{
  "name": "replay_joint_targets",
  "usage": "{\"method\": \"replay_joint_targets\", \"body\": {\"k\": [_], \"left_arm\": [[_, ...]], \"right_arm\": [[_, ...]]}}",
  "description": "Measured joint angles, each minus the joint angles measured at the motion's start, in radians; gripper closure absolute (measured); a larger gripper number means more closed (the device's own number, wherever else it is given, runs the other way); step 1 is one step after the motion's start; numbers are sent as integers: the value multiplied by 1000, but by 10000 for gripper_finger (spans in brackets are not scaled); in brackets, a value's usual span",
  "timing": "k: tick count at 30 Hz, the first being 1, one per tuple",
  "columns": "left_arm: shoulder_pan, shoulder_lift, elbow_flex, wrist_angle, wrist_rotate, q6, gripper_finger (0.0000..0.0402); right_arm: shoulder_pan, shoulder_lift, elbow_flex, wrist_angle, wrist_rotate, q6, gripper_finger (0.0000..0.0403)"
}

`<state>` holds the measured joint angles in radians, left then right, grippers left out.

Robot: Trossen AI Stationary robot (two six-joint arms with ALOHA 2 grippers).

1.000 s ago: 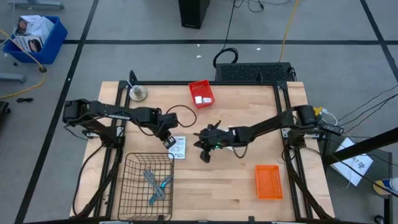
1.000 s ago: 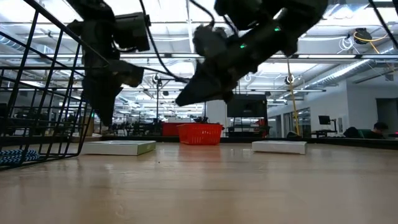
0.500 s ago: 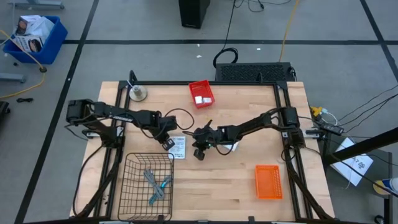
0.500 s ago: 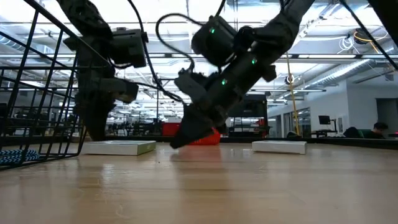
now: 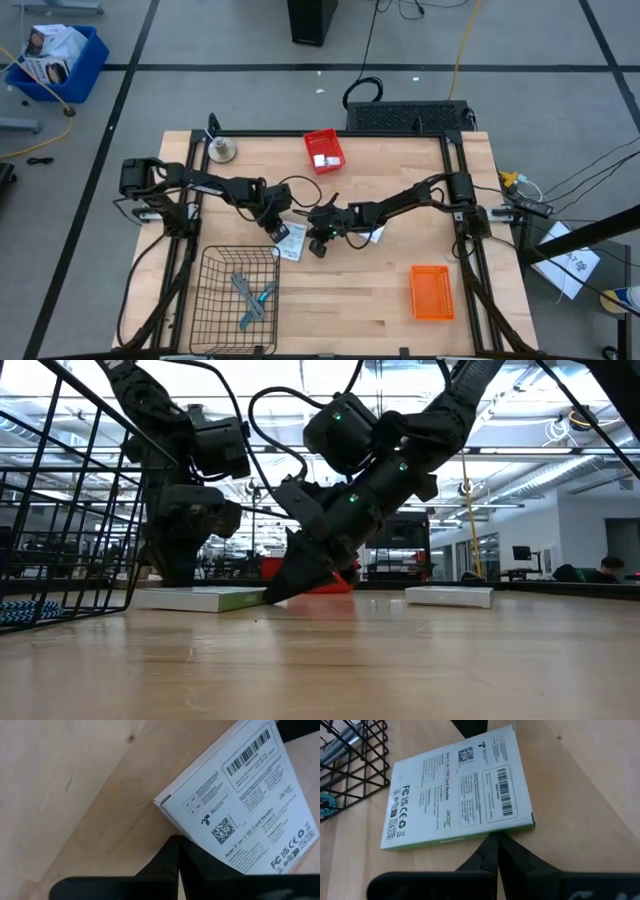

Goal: Pick and place items into bin
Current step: Put the left white card reader box into the orange basket

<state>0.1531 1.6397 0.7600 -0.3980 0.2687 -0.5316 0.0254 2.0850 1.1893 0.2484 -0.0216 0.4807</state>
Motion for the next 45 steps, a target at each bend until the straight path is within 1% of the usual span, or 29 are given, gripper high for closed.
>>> {"method": "replay_joint_targets", "body": {"k": [2, 7, 11, 17, 22, 27, 31, 33, 36, 39, 42, 45], "left_arm": [[2, 1, 1, 0, 0, -1, 387], [7, -3, 1, 3, 7, -1, 397], [6, -3, 1, 4, 4, -21, 387], [5, -2, 1, 5, -1, -28, 397], [6, -1, 1, 5, -6, -28, 384], [6, -1, 1, 4, -13, -39, 397], [6, -1, 1, 5, -15, -46, 387], [6, -1, 1, 5, -16, -46, 383], [5, 0, 3, 42, -10, -46, 389], [6, 1, 2, 66, -1, -48, 398], [5, 4, 8, 100, -4, -58, 388], [5, 5, 14, 101, -14, -59, 380]], "right_arm": [[0, 1, -2, 18, -8, 4, 403], [3, 5, -3, 57, -24, -23, 403], [5, 4, -3, 85, -31, -49, 403], [25, 3, -3, 100, 44, -112, 403], [27, 2, -4, 142, 50, -150, 403], [31, 0, -3, 166, 64, -172, 403], [41, 0, -3, 191, 112, -195, 403], [41, -2, -2, 225, 120, -201, 403], [30, -3, 9, 295, 180, -212, 403], [24, -4, 3, 315, 206, -219, 403], [21, -2, 3, 296, 175, -217, 403], [20, -1, 3, 250, 177, -215, 403]]}}
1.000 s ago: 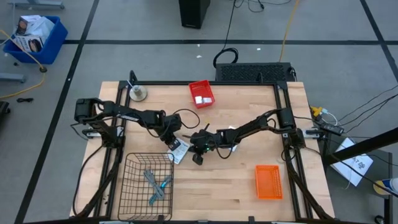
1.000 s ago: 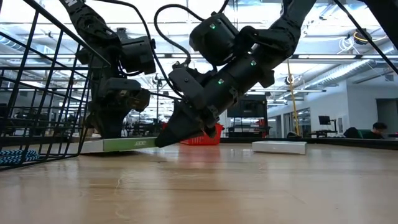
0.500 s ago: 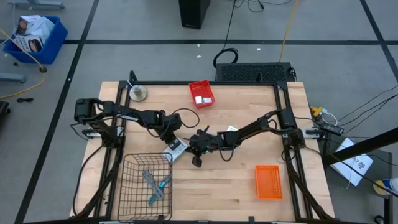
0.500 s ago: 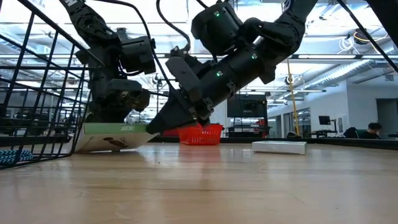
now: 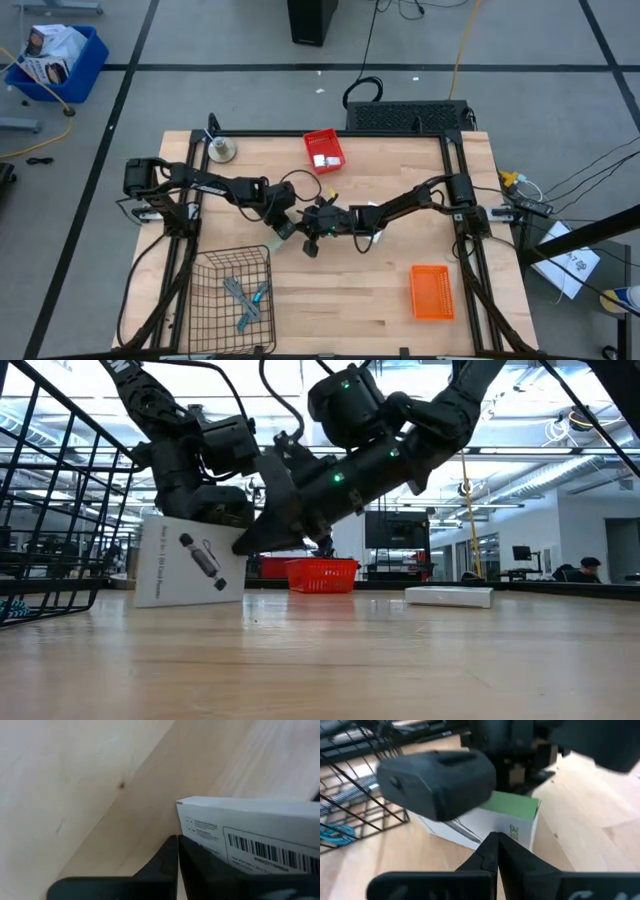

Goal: Pick and place items into bin
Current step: Put the left white card reader box into the orange basket

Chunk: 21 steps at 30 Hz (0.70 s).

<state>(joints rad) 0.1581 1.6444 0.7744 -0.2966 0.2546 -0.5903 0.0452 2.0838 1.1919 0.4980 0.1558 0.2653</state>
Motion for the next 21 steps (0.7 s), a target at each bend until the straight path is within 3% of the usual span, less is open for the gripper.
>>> {"method": "replay_joint_targets", "body": {"k": [8, 21], "left_arm": [[5, -1, 2, 23, -2, 7, 398], [11, -3, 2, 65, 38, -21, 376]], "right_arm": [[0, -11, -2, -54, 13, -6, 403], [2, -65, -2, -125, -2, -42, 403]]}}
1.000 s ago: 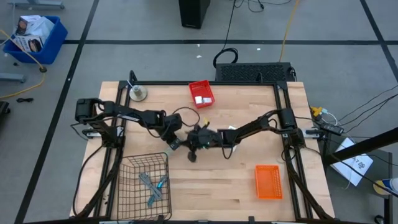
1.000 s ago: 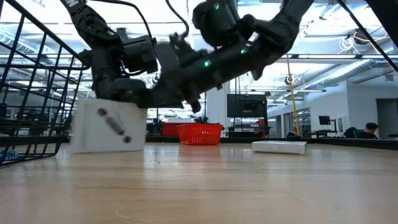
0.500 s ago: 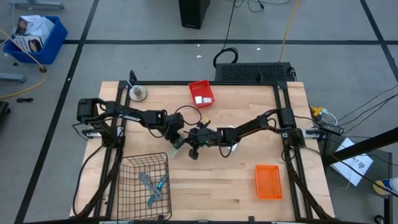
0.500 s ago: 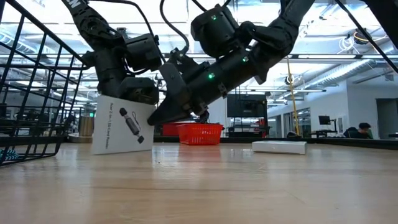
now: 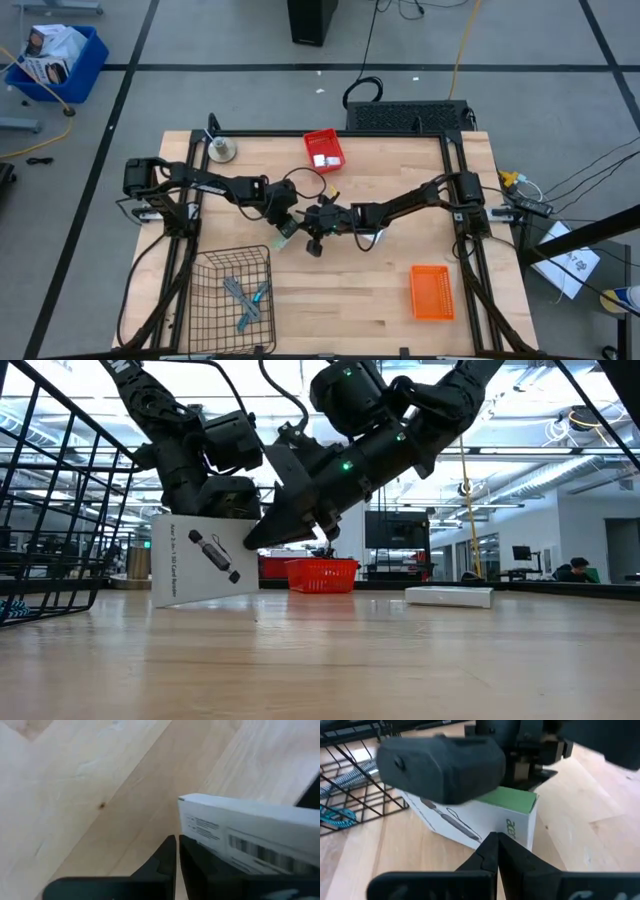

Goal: Pick and place items into bin
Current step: Put the left white card reader box into the orange basket

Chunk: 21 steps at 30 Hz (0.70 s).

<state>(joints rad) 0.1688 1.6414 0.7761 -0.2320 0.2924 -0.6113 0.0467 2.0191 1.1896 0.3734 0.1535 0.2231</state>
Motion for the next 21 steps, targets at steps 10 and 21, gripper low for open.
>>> {"method": "replay_joint_targets", "body": {"k": [10, 21], "left_arm": [[0, 0, 0, 2, 0, 0, 376], [1, -1, 1, -1, -1, 5, 376]], "right_arm": [[0, -1, -1, -57, 1, 3, 403], [1, -1, -1, -134, -53, -7, 387]]}}
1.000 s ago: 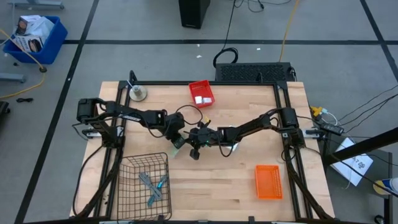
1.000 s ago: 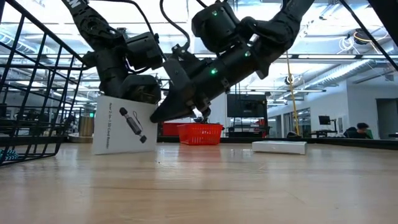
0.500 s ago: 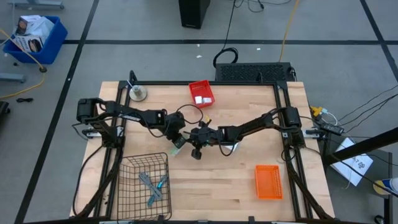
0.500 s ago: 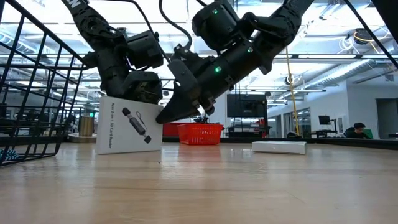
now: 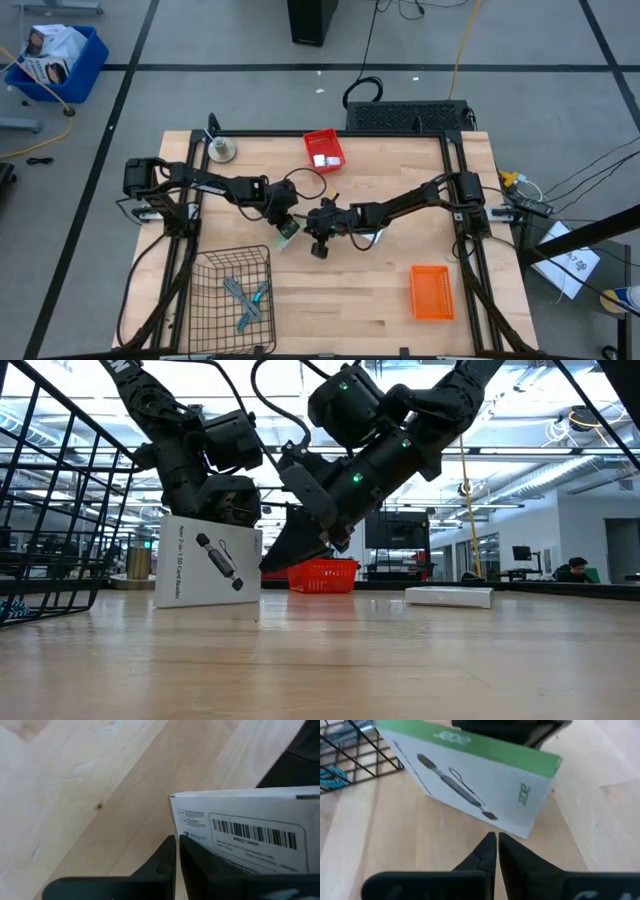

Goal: Pick and place items into bin
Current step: Put the left white card reader box into the orange basket

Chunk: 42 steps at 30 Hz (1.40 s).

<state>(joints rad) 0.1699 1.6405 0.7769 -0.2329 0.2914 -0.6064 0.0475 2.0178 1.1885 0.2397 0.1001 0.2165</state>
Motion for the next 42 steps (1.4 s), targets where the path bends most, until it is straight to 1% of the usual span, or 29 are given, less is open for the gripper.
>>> {"method": "replay_joint_targets", "body": {"k": [3, 6, 11, 14, 16, 20, 25, 30, 33, 36, 42], "left_arm": [[0, 0, 0, 0, 1, 1, 376], [2, -7, 0, -2, 6, 46, 376], [12, -90, 1, -4, -46, 51, 376], [14, -180, 2, -6, -43, 72, 376], [13, -250, 1, -42, -49, 77, 376], [8, -404, 1, -50, -122, 104, 376], [-15, -584, 0, -68, -202, 140, 376], [-50, -711, 1, -47, -255, 171, 376], [-69, -756, 0, -53, -261, 169, 376], [-86, -780, 0, -45, -269, 162, 376], [-120, -780, 0, -13, -267, 181, 376]], "right_arm": [[2, 0, 0, -32, 1, -26, 378], [12, -9, 0, -62, 1, -67, 368], [33, -45, 0, -88, 3, -105, 348], [36, -79, 0, -119, -3, -102, 338], [39, -100, 0, -122, -32, -143, 333], [37, -151, 0, -153, -77, -250, 319], [35, -218, 1, -227, -76, -351, 271], [17, -243, 20, -230, -77, -445, 216], [-6, -242, 53, -270, -76, -480, 198], [-30, -243, 71, -272, -82, -508, 193], [-82, -232, 123, -296, -213, -534, 201]]}}
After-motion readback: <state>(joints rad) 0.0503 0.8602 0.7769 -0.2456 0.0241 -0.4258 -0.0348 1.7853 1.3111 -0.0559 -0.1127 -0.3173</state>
